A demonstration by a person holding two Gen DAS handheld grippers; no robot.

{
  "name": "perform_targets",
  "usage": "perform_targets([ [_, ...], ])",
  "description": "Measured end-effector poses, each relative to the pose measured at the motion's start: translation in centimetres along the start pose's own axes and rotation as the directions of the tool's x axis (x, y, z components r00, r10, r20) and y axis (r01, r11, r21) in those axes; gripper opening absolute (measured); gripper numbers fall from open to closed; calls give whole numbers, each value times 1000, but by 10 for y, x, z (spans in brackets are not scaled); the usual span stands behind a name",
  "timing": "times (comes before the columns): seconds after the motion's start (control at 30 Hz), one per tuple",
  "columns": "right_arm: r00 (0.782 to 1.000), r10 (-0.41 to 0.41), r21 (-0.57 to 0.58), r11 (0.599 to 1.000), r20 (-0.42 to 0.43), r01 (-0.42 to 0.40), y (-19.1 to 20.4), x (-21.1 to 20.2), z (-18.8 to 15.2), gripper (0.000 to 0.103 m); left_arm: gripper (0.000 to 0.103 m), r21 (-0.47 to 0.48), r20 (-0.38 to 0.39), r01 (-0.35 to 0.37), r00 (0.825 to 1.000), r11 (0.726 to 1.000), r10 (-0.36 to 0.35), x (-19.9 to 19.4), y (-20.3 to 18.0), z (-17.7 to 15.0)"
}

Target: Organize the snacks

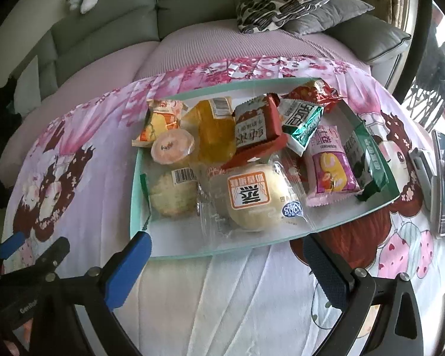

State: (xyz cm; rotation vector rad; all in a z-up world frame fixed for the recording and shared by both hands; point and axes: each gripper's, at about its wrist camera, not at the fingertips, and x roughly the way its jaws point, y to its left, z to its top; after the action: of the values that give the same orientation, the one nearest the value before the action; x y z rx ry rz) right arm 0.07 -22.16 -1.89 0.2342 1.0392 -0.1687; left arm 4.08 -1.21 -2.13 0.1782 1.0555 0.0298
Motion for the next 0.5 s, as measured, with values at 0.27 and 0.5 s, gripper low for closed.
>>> perform_targets([
  [0.27, 1000, 2, -15, 1000, -11, -2, 2, 4, 0, 103, 101, -11, 3, 3, 1000, 1000, -3, 1, 3, 3],
  [0.5, 1000, 1, -18, 1000, -27, -2, 3, 11, 1, 103, 101, -11, -12, 15, 1000, 1000, -15, 7, 3, 4],
])
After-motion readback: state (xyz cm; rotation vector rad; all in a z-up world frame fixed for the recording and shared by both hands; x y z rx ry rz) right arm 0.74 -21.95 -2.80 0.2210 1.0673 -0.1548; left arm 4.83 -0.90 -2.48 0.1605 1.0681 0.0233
